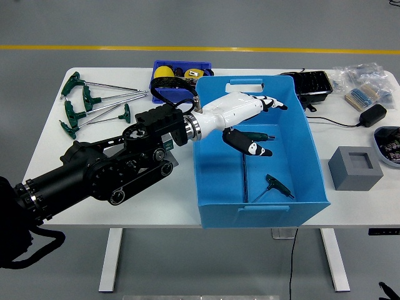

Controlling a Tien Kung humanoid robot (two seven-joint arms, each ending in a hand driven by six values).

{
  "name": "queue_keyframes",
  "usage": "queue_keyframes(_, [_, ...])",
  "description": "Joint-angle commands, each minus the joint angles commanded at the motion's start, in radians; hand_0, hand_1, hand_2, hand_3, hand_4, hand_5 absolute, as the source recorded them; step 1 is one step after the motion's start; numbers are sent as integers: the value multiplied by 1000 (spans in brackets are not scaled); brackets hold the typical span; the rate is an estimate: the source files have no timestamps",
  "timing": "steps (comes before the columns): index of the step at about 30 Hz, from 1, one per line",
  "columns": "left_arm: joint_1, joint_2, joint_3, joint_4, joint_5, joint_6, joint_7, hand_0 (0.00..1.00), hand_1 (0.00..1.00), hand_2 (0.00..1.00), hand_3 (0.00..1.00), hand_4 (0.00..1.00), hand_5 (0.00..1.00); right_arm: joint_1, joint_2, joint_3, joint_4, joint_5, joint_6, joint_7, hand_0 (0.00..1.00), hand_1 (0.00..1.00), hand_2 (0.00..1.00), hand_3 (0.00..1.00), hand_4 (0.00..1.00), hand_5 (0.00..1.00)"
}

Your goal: Lift tool from toolbox,place it in box,lift tool from toolbox,place it in box

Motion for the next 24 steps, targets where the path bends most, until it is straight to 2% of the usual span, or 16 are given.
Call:
queue_keyframes(4, [43,20,-101,-40,54,31,4,753,843,998,940,960,509,-5,2,-1,0,4,0,1,698,652,704,555,786,721])
queue_keyframes(5, [54,25,-128,-53,77,32,12,765,832,943,870,965,532,-6,2,-1,-1,5,0,1,695,653,703,555,786,721])
queue_keyframes(9, [107,50,-234,-102,148,30,46,765,832,943,870,965,532,-13,5,-1,-2,7,1,2,695,653,703,555,786,721])
queue_keyframes(13, [190,73,-354,-167,191,43,79,786,832,927,840,963,548,-18,7,-2,-2,6,2,3,690,651,703,555,786,722])
queue_keyframes(17, [317,96,-488,-254,208,64,112,786,832,927,840,963,548,-20,9,-7,-3,17,2,8,690,651,703,555,786,722])
queue_keyframes(18, [359,99,-530,-274,210,71,119,806,839,929,836,952,595,-21,10,-8,-3,20,2,9,689,651,703,555,786,721])
queue_keyframes(23, [555,102,-722,-368,213,164,99,806,839,929,836,952,595,-27,12,-9,-5,20,3,11,689,651,703,555,786,721])
queue_keyframes(24, [582,97,-747,-381,214,182,91,877,892,951,846,928,597,-28,13,-9,-5,20,4,11,686,650,703,554,785,721])
